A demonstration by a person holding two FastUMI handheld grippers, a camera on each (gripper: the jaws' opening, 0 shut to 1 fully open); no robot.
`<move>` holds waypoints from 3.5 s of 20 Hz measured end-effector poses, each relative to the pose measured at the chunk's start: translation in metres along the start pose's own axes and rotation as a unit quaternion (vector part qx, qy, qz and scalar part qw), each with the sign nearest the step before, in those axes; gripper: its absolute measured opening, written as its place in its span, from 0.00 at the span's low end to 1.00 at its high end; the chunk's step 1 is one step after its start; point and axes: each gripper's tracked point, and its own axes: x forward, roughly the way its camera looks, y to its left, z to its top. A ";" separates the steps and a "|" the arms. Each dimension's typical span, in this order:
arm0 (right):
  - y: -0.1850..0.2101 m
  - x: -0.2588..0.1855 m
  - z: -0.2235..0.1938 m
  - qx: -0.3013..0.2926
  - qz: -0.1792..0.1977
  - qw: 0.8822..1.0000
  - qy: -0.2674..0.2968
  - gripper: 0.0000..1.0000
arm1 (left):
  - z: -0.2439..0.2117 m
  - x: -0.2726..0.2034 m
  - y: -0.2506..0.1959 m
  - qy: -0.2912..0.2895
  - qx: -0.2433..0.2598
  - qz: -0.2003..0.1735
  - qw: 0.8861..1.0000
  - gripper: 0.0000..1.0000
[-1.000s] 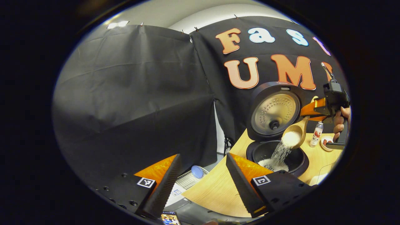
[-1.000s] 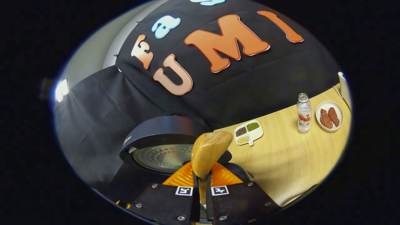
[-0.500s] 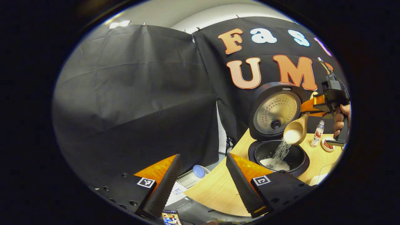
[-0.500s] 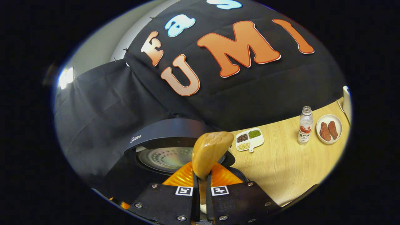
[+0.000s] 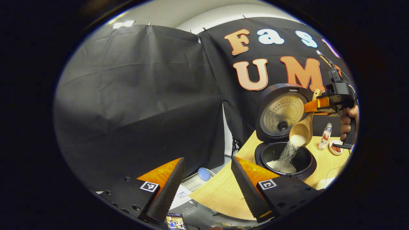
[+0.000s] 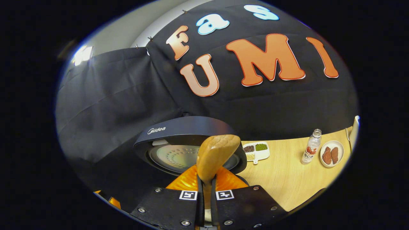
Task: Close the left gripper, press the button to open the rice cooker; take a wooden spoon from the chopstick holder with the right hand, scoop a spoonful of rice and pour it into the rice cooker, then put the wooden spoon back into the chopstick holder.
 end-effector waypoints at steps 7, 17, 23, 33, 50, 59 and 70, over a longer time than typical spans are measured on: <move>0.016 0.000 0.001 -0.054 0.014 0.998 -0.003 0.07 | -0.011 -0.002 0.007 0.004 -0.004 0.008 1.000 1.00; 0.044 -0.003 0.008 -0.197 0.022 0.980 -0.029 0.07 | -0.017 -0.008 0.011 0.006 -0.009 0.013 1.000 0.98; 0.062 -0.017 0.020 -0.289 0.035 0.955 -0.062 0.07 | -0.021 -0.010 0.014 0.010 -0.007 0.016 1.000 0.98; 0.031 -0.051 0.034 -0.181 0.055 0.980 -0.060 0.07 | -0.016 -0.025 0.005 0.002 0.004 0.012 1.000 0.98; -0.246 -0.217 -0.002 0.005 -0.156 0.987 -0.028 0.07 | 0.008 -0.085 -0.103 -0.021 0.045 -0.072 0.996 0.98; -0.354 -0.287 -0.041 0.047 -0.245 0.968 -0.014 0.07 | 0.014 -0.125 -0.158 -0.021 0.054 -0.109 0.992 1.00; -0.443 -0.285 -0.096 0.066 -0.285 0.956 0.019 0.07 | 0.019 -0.171 -0.199 -0.021 0.071 -0.099 0.992 0.89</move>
